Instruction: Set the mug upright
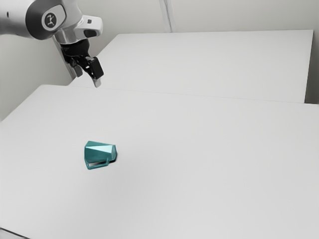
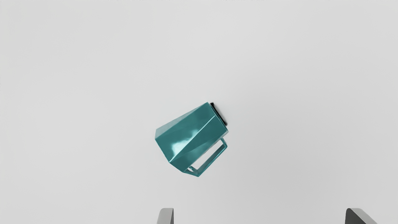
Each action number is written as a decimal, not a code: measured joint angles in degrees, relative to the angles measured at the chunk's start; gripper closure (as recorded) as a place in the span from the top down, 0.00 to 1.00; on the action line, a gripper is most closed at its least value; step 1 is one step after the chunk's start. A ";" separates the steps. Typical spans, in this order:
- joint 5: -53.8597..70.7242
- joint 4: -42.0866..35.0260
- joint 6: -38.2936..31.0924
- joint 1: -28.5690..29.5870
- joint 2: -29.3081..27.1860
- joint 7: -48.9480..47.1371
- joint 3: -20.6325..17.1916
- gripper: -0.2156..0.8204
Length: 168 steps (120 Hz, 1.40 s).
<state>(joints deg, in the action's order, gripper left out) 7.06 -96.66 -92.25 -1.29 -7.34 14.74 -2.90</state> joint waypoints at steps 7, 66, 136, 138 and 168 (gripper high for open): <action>-0.01 -0.14 -0.29 0.27 -0.01 -0.02 -0.01 0.79; -21.57 -16.72 -5.96 18.42 -6.58 0.18 0.02 0.79; -41.49 -30.57 -12.09 33.36 1.81 16.54 0.79 0.79; -41.57 -30.77 -12.27 33.48 1.98 17.19 0.79 0.79; -44.60 -33.17 -15.20 34.89 5.04 26.56 0.79 0.79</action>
<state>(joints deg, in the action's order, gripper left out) -37.54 -129.83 -107.45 33.60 -2.30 41.30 -2.11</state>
